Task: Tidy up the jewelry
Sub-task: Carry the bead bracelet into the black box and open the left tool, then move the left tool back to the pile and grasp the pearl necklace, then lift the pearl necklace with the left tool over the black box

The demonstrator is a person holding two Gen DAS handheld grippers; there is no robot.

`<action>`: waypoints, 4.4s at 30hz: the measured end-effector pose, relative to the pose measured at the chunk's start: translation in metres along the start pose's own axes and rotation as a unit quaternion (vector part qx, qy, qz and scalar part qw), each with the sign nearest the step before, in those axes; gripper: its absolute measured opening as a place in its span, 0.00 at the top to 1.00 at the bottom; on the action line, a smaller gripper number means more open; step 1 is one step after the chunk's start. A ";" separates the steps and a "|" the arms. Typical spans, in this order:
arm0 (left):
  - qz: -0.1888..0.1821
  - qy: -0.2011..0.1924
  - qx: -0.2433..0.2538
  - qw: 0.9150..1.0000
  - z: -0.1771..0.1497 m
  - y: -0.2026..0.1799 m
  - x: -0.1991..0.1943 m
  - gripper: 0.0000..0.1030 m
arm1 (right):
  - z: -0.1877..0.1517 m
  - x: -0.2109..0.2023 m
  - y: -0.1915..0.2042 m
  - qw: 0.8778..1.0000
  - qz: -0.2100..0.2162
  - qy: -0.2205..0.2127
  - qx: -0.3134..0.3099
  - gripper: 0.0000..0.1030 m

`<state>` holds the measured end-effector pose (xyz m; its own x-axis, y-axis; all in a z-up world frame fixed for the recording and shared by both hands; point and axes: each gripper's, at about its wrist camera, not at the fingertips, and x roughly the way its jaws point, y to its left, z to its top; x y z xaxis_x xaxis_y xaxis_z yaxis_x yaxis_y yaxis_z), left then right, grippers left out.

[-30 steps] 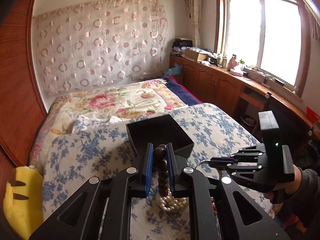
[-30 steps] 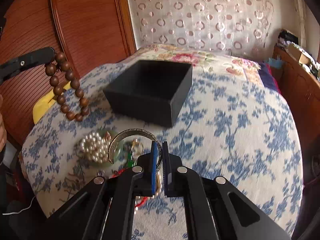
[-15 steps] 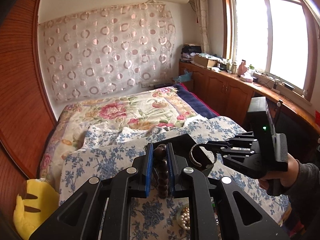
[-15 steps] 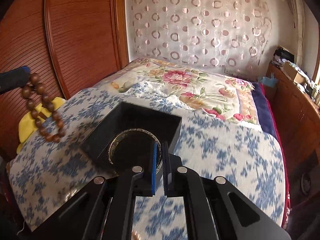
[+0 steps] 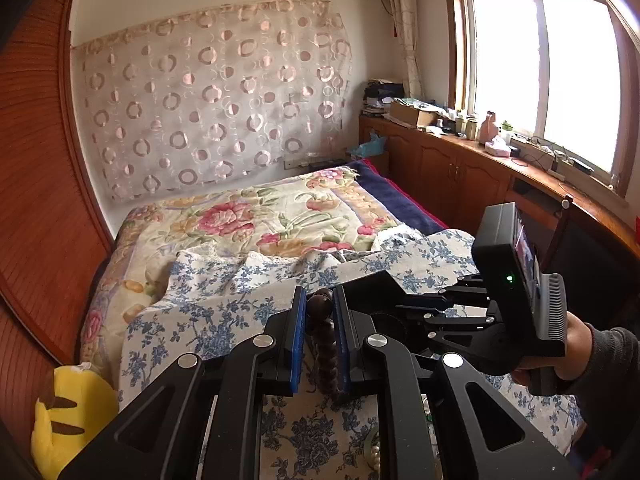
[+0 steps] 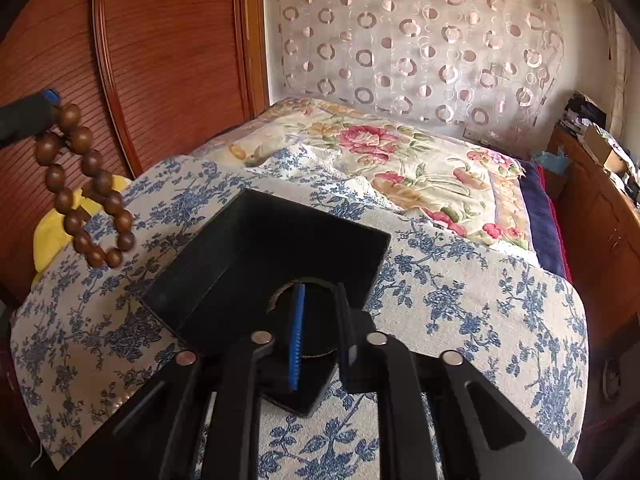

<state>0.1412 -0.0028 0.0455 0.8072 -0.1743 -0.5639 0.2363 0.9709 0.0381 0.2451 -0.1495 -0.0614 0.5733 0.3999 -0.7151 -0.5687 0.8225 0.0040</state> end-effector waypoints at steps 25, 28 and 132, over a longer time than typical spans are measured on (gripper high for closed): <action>-0.070 0.094 0.010 0.993 -0.005 -0.045 0.110 0.88 | -0.043 -0.052 -0.048 0.998 -0.041 -0.025 0.029 0.82; -0.061 0.116 0.003 0.991 -0.016 -0.035 0.122 0.88 | -0.043 -0.050 -0.048 0.998 -0.041 -0.025 0.029 0.82; -0.069 0.048 -0.048 0.995 -0.120 -0.037 -0.019 0.93 | -0.131 -0.045 0.029 0.998 0.009 0.061 -0.024 0.95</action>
<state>0.0523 -0.0154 -0.0443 0.7145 -0.2950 -0.6344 0.2842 0.9509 -0.1221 0.1256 -0.1968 -0.1210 0.4889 0.3597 -0.7947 -0.6068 0.7948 -0.0135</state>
